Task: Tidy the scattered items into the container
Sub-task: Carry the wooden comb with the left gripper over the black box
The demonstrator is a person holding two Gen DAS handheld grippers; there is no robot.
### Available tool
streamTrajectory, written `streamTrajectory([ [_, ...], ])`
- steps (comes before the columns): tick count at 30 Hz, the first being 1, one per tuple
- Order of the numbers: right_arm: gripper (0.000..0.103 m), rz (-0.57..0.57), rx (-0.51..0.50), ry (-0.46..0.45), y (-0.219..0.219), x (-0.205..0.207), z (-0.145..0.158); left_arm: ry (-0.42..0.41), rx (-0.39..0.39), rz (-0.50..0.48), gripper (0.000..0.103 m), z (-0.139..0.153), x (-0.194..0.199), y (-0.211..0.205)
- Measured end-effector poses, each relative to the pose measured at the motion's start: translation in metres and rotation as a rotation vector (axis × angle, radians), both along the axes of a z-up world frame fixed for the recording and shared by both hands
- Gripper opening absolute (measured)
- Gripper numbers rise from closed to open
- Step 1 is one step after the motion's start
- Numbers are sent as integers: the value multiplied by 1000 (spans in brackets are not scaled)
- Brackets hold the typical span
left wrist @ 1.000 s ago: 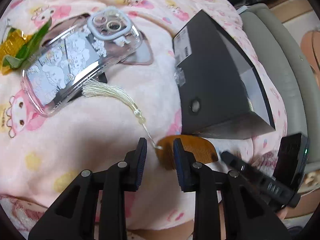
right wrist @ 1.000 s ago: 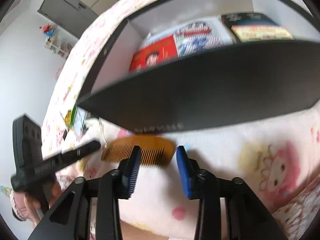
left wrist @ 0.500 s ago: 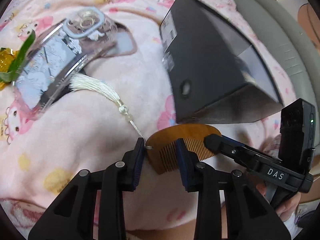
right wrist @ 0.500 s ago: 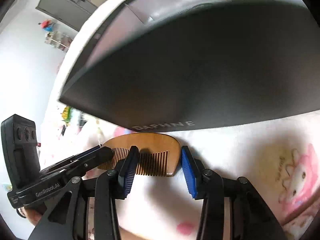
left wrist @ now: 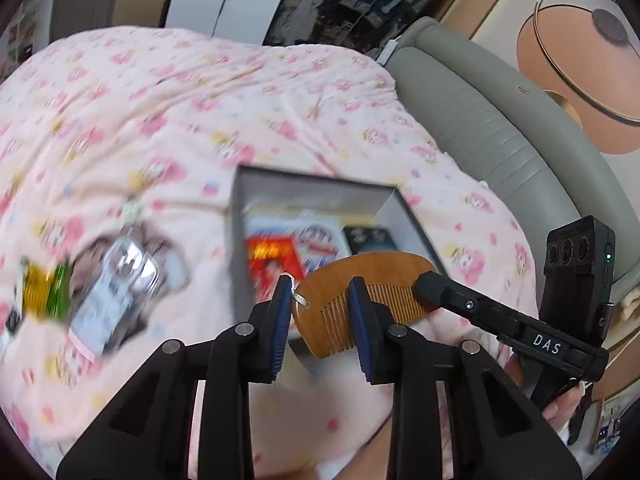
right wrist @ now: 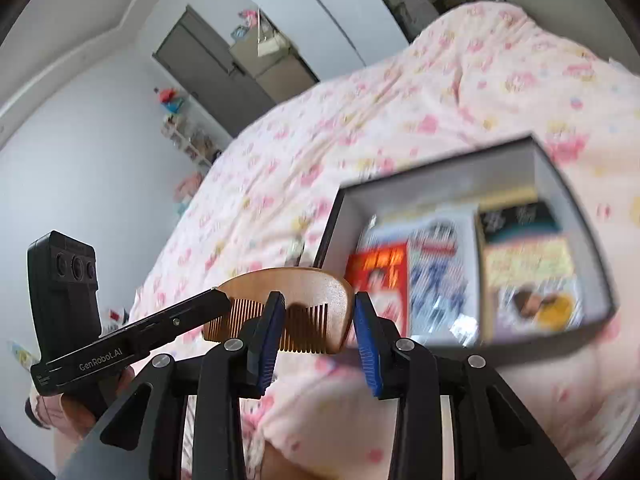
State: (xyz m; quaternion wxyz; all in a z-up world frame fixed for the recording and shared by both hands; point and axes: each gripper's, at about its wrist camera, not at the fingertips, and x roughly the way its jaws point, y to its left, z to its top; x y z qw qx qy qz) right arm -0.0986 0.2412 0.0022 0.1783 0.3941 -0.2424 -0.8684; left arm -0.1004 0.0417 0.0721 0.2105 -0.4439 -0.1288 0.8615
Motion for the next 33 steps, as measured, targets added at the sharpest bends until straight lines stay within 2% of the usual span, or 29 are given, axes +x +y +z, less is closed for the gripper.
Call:
streamTrajectory([
  [3, 32, -23, 27, 22, 33, -22, 18, 12, 6, -17, 29, 5, -31, 25],
  [6, 32, -36, 57, 2, 46, -63, 15, -16, 17, -16, 29, -7, -65, 45],
  [7, 32, -38, 60, -8, 53, -64, 16, -32, 19, -15, 29, -12, -74, 50],
  [9, 32, -38, 67, -42, 61, -82, 3, -77, 19, -8, 29, -32, -96, 58],
  [10, 32, -40, 65, -55, 75, -79, 0, -100, 14, -7, 29, -41, -104, 62],
  [16, 32, -30, 56, -181, 86, -113, -57, -209, -97, -5, 30, -94, -138, 87],
  [19, 32, -22, 52, -237, 87, -120, -75, -245, -163, 10, 30, -113, -145, 97],
  [21, 32, -1, 57, -280, 83, -123, -86, -279, -238, 30, 30, -126, -148, 103],
  [25, 32, 42, 64, -369, 72, -121, -100, -318, -285, 54, 30, -140, -146, 106],
  [29, 32, -40, 111, -308, 87, -107, -80, -262, -266, 52, 31, -126, -129, 104],
  [33, 32, -96, 124, -283, 104, -91, -68, -241, -290, -62, 31, -121, -109, 121],
])
